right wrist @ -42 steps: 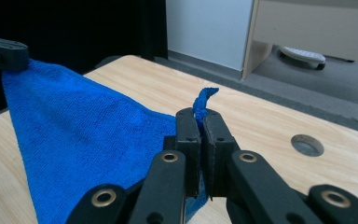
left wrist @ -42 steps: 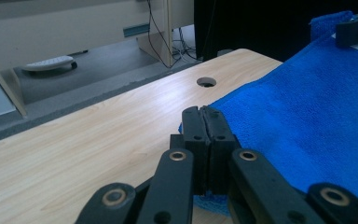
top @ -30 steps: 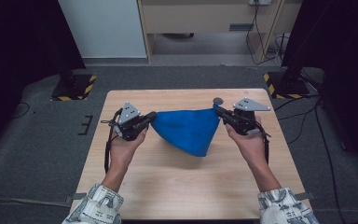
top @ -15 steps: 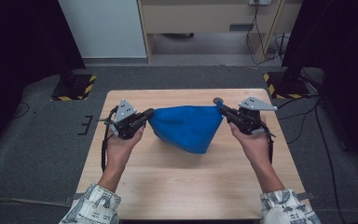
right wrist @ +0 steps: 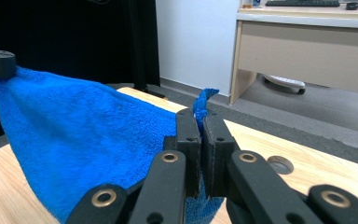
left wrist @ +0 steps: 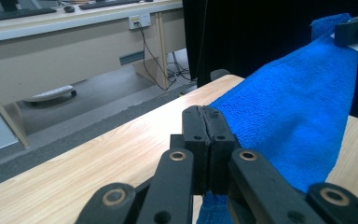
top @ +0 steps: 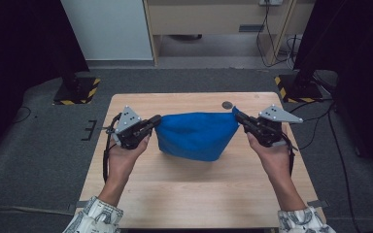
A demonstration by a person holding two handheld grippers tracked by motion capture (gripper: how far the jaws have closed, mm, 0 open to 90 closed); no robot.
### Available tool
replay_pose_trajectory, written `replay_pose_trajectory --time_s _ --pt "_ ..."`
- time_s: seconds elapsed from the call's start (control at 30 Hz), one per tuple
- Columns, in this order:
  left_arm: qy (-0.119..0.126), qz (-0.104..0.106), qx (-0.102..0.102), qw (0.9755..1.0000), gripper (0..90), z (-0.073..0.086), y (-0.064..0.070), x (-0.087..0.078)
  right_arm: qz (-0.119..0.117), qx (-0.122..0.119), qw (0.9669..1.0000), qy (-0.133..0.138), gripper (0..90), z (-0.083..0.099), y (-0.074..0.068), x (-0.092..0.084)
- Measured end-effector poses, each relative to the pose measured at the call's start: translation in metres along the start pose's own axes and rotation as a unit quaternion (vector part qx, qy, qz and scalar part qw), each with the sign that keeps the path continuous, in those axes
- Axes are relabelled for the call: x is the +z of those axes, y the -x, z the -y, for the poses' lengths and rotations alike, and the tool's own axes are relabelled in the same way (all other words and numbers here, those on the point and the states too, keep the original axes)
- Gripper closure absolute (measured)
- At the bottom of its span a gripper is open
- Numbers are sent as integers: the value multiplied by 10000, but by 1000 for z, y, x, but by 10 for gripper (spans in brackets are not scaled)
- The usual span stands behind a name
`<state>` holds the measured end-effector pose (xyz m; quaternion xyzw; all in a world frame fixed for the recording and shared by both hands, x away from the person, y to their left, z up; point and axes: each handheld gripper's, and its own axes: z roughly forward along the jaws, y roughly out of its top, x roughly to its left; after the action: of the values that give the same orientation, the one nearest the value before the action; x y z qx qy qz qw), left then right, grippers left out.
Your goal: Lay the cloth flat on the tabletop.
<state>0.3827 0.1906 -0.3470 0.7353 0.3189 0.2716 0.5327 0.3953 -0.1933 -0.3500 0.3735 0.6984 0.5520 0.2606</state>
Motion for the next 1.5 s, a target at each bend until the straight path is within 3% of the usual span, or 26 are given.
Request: replay_pose_trajectory --time_s 0.3,0.63,0.73,0.8,0.83,0.87,0.9,0.97,1.0,1.07,1.1,1.13,1.33,1.5 --pt "25 125 37 9999 892 -9 12 -7 49 41 9999 118 871 -7 -1 -23" --pt "199 346 226 9989 892 -23 36 -35 112 -172 9996 169 869 -21 -19 -66" --pt "-60 304 234 9992 891 -24 38 -32 173 -250 9995 82 866 -22 -21 -68" --pt "-280 224 234 9991 892 -22 35 -21 244 -326 9992 -47 865 -20 -19 -61" --pt "-343 239 144 9990 891 -20 31 -15 292 -276 9990 -206 864 -16 -14 -46" --pt "-411 244 87 9988 891 -17 28 -7 292 -276 9990 -206 864 -16 -14 -46" --pt "-449 243 15 9987 891 -14 24 1 383 -265 9981 -401 864 -10 -5 -27" --pt "-541 187 -64 9983 891 -8 15 17 395 -223 9973 -576 864 -4 4 -6" --pt "-595 166 -145 9980 891 -4 9 26 395 -223 9973 -576 864 -4 4 -6" --pt "-731 128 -316 9967 891 5 -2 42 462 -177 9957 -788 864 5 13 17" --pt "-799 88 -334 9962 890 9 -7 49 508 -137 9940 -954 864 14 20 38" --pt "-866 29 -327 9957 890 14 -12 56 508 -137 9940 -954 864 14 20 38" --pt "-1256 -180 -370 9912 891 40 -36 89 691 83 9881 -1371 865 39 35 96" --pt "-1451 -359 -441 9878 890 52 -53 103 780 57 9850 -1540 862 48 37 120"
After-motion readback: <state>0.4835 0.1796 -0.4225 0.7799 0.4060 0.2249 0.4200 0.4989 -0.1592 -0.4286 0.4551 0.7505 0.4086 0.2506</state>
